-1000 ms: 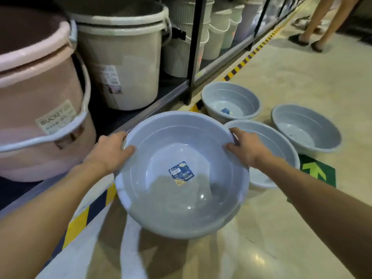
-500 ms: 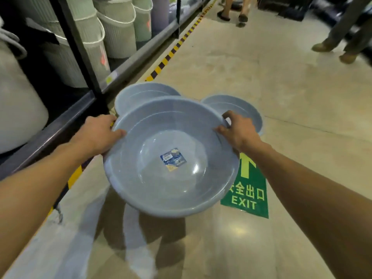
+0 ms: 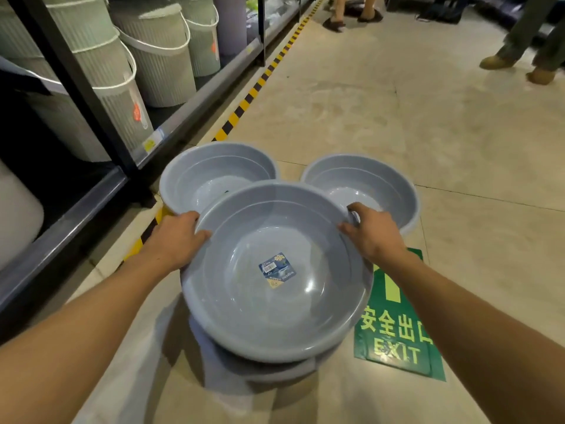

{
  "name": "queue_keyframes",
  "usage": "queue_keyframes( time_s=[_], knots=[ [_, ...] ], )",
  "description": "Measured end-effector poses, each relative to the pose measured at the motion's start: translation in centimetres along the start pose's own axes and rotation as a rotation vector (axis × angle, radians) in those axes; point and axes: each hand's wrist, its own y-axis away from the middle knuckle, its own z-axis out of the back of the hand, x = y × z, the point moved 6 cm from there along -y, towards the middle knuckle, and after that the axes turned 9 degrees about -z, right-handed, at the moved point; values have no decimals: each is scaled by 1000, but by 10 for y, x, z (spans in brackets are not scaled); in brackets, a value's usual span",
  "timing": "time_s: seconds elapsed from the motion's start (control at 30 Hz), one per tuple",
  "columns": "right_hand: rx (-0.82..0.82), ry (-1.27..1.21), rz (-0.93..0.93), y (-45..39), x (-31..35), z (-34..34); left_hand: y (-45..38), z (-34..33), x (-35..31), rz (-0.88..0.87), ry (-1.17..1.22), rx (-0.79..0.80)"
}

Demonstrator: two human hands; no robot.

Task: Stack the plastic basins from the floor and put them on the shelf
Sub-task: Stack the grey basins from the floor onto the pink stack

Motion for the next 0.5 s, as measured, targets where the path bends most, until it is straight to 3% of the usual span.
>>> queue_keyframes(
  time_s=[0.37,0.5],
  knots=[
    [-34,213,-53,19,-20,-63,12,-62,20,-15,-183,153],
    [-109,328,-61,23,-18,-62,18,-71,27,-5,-108,132]
  ],
)
